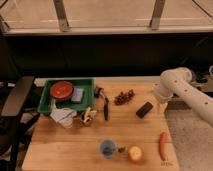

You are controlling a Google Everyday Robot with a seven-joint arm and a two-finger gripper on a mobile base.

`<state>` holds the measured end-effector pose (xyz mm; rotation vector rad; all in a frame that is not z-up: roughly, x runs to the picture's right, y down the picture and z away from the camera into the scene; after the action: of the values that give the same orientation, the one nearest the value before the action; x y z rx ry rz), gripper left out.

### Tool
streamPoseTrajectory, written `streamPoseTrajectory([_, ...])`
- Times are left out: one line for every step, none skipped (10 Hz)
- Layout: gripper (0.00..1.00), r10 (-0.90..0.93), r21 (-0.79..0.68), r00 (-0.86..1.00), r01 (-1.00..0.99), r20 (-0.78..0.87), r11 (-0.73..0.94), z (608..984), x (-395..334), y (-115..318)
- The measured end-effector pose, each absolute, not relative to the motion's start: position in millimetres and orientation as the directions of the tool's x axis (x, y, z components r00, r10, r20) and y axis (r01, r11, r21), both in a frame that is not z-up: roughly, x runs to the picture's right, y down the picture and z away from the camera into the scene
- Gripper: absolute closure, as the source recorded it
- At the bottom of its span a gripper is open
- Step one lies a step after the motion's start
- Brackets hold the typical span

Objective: Wipe table surface with eraser

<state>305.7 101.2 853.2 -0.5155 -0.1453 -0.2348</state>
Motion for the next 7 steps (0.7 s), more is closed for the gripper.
streamPoseTrajectory([0.20, -0.179, -0.483, 0.963, 0.257, 0.202, 0.837, 863.2, 305.2, 112.3])
streamPoseTrajectory([0.20, -0.172, -0.493, 0.963, 0.254, 0.207, 0.832, 869.9, 305.4, 120.4])
streamPoseTrajectory([0.20, -0.161, -0.503, 0.963, 0.250, 0.214, 0.827, 876.5, 306.9, 128.3])
streamPoseTrajectory([0.20, -0.155, -0.510, 0.962, 0.251, 0.223, 0.823, 880.6, 307.1, 131.4])
streamPoseTrajectory([0.20, -0.156, -0.512, 0.959, 0.259, 0.236, 0.819, 884.2, 304.9, 132.8])
streamPoseTrajectory([0.20, -0.160, -0.509, 0.955, 0.269, 0.248, 0.818, 887.2, 301.7, 131.0])
streamPoseTrajectory([0.20, -0.168, -0.509, 0.951, 0.283, 0.261, 0.813, 891.2, 297.9, 129.5])
